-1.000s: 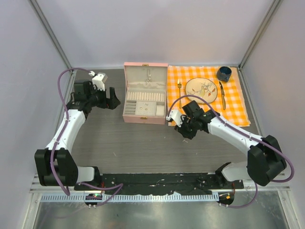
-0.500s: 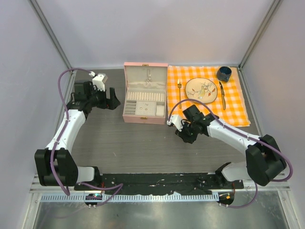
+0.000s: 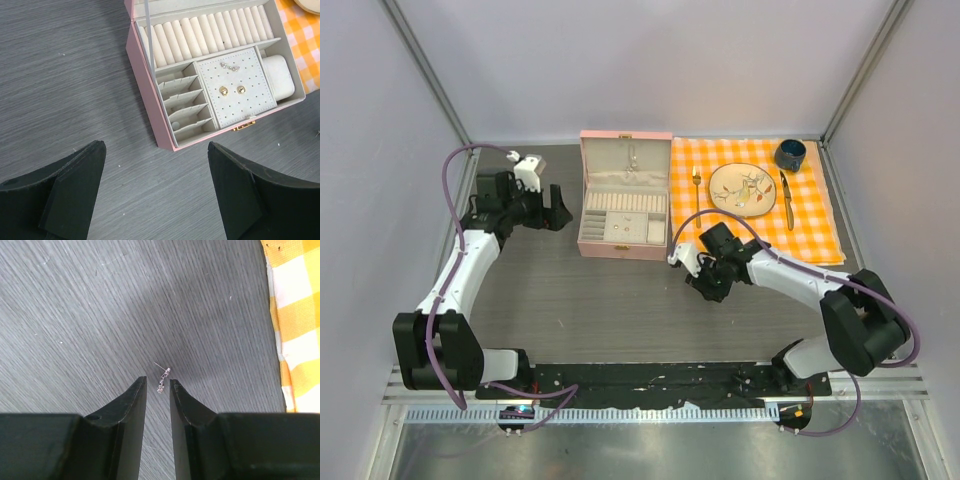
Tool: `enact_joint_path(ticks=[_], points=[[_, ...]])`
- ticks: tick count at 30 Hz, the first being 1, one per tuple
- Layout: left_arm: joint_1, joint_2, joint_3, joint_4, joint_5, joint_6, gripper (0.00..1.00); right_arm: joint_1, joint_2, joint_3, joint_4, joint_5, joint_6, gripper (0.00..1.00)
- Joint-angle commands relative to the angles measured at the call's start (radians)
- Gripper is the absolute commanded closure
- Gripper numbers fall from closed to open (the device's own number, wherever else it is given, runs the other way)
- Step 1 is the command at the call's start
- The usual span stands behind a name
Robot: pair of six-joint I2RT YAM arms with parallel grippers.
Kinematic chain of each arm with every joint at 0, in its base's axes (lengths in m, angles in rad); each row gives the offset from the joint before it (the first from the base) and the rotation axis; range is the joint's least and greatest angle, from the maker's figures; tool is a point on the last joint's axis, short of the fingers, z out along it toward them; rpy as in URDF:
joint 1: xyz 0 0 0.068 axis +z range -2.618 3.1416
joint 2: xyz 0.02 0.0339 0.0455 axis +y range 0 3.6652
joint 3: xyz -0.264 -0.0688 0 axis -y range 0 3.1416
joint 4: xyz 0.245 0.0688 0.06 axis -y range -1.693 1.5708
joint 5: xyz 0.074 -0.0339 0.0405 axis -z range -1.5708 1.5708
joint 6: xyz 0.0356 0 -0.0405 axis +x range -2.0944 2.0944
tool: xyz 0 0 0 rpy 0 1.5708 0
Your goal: Organize the mixed jewelry
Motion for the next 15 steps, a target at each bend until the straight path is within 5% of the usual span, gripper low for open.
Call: enact_joint_path(ticks=[1, 15], points=[[-0.003, -0.006, -0.005, 0.016, -0.002, 0.013, 0.12, -0.004, 0.009, 0.005, 0.047, 0.007, 0.004, 0.70], [-0.004, -0.014, -0.014, 0.019, -0.005, 0.013, 0.12, -0.006, 0.044, 0.010, 0.064, 0.024, -0.002, 0.73]])
